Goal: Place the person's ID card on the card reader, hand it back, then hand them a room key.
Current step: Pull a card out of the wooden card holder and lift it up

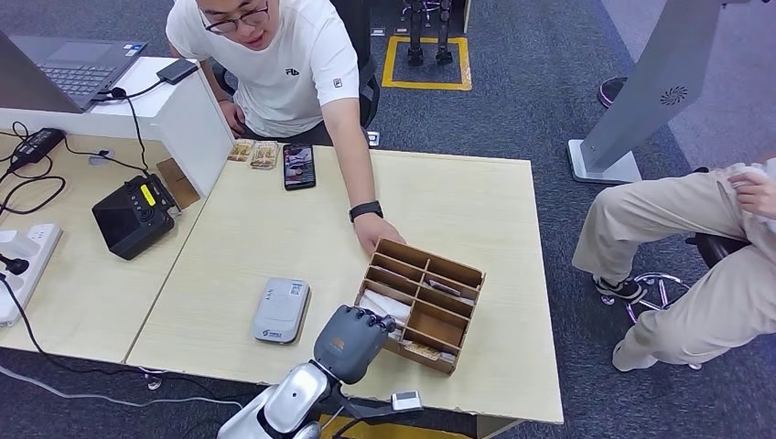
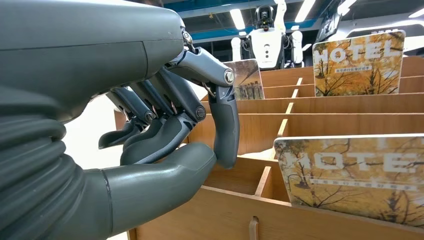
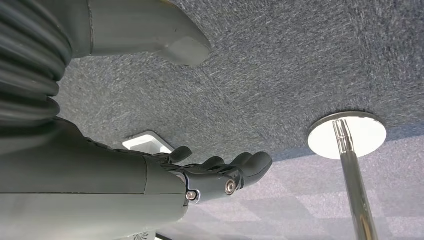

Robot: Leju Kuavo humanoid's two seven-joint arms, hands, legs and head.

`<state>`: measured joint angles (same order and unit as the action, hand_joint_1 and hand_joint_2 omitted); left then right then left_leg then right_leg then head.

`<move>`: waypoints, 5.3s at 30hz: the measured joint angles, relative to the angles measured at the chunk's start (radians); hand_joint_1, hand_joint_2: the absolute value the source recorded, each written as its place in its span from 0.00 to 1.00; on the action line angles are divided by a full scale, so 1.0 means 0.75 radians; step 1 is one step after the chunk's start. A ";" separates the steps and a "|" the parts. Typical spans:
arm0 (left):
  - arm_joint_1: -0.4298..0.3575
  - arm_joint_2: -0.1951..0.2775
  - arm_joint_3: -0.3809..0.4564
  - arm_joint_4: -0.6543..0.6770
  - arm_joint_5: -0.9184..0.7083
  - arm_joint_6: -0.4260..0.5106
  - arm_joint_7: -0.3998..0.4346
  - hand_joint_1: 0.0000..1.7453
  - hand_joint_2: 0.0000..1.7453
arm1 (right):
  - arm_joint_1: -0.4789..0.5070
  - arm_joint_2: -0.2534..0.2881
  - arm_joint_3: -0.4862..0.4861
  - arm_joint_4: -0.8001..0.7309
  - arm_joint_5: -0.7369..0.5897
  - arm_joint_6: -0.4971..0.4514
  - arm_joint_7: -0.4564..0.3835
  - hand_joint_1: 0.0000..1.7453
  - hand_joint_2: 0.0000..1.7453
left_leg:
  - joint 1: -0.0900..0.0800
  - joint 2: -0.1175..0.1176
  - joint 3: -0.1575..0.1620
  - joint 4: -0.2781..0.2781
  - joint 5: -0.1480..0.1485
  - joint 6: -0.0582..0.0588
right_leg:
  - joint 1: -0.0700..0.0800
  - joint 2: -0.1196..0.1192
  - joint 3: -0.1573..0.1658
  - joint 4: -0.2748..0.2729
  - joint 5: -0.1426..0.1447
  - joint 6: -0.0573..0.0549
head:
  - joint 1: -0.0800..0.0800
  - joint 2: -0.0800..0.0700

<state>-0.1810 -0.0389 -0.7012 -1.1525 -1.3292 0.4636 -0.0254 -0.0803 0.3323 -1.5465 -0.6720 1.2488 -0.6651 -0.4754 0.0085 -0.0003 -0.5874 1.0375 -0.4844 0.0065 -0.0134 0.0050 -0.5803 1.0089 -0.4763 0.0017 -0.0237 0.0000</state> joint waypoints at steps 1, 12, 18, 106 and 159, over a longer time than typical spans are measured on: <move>0.000 0.000 0.000 0.000 0.005 0.003 -0.005 1.00 1.00 | 0.000 0.000 0.000 0.000 -0.001 0.000 0.002 0.00 1.00 | 0.000 0.000 0.000 0.000 0.000 0.000 | 0.000 0.000 0.000 0.000 0.000 0.000 | 0.000 0.000; 0.003 0.000 0.000 0.003 0.061 0.038 -0.046 1.00 1.00 | 0.000 0.000 0.000 0.002 -0.002 0.000 -0.001 0.00 1.00 | 0.000 0.000 0.000 0.000 0.000 0.000 | 0.000 0.000 0.000 0.000 0.000 0.000 | 0.000 0.000; 0.003 0.000 0.000 0.004 0.077 0.039 -0.058 1.00 1.00 | 0.000 0.000 0.000 0.004 0.000 0.000 0.010 0.00 1.00 | 0.000 0.000 0.000 0.000 0.000 0.000 | 0.000 0.000 0.000 0.000 0.000 0.000 | 0.000 0.000; 0.359 -0.170 0.318 -0.616 0.375 0.311 -0.739 0.00 0.25 | 0.002 -0.001 0.000 0.040 -0.132 0.000 0.036 0.00 1.00 | 0.000 0.000 0.000 0.000 0.000 0.000 | 0.000 -0.001 0.000 0.000 0.000 0.000 | 0.000 0.000; 0.207 -0.047 0.149 -0.441 -0.221 0.215 0.149 0.00 1.00 | 0.059 0.000 0.000 -0.099 0.021 0.000 0.113 0.00 1.00 | 0.000 0.000 0.000 0.000 0.000 0.000 | 0.000 0.000 0.000 0.000 0.000 0.000 | 0.000 0.000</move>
<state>-0.0261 -0.0741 -0.5893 -1.4831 -1.4947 0.6246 0.0862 -0.0361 0.3323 -1.5465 -0.7462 1.2645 -0.6650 -0.3906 0.0085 -0.0002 -0.5870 1.0375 -0.4846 0.0067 -0.0134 0.0048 -0.5802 1.0088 -0.4764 0.0018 -0.0235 0.0000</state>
